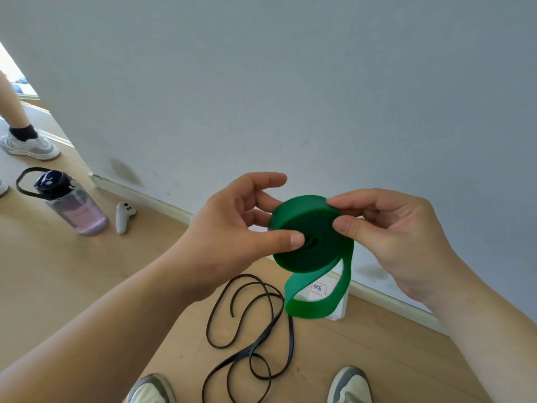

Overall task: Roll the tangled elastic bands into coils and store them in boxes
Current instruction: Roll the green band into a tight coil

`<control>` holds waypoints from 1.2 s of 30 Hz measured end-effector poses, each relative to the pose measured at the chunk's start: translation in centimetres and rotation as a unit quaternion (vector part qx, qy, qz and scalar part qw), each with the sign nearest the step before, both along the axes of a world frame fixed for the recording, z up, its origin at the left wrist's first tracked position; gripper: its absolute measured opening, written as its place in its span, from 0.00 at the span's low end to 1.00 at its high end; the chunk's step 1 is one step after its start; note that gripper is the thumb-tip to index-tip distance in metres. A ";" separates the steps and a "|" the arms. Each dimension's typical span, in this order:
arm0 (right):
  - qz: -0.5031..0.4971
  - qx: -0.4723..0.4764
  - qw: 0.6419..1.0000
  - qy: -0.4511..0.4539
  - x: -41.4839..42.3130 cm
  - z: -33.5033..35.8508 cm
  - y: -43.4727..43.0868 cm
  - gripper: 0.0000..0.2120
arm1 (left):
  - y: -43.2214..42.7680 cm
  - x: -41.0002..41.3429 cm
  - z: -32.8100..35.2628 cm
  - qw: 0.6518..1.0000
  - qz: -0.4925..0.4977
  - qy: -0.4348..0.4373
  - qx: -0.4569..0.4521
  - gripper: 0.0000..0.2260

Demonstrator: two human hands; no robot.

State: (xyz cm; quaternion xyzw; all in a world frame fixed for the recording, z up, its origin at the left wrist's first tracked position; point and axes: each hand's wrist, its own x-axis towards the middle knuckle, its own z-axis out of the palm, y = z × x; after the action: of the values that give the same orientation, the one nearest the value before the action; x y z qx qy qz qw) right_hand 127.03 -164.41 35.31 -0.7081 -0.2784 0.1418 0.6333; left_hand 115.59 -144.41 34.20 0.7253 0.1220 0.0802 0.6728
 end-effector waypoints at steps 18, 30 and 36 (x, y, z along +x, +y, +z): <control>0.001 -0.050 0.997 -0.055 -0.5 -0.2 0.0 0.22 | -0.8 0.1 -0.7 0.988 0.015 -0.055 0.142 0.23; -0.033 -0.083 0.993 -0.080 -1.1 -0.1 -0.1 0.18 | -1.1 0.3 -1.3 0.986 0.000 -0.070 0.149 0.12; -0.022 -0.014 1.000 -0.001 -0.5 -0.2 -0.2 0.19 | -0.9 0.5 -0.8 0.990 0.086 -0.107 0.020 0.10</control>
State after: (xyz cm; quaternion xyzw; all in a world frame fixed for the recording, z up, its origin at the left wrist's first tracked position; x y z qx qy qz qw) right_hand 126.58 -164.63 35.10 -0.7230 -0.2613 0.1304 0.6261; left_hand 116.05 -145.29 33.45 0.7126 0.1098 0.2168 0.6581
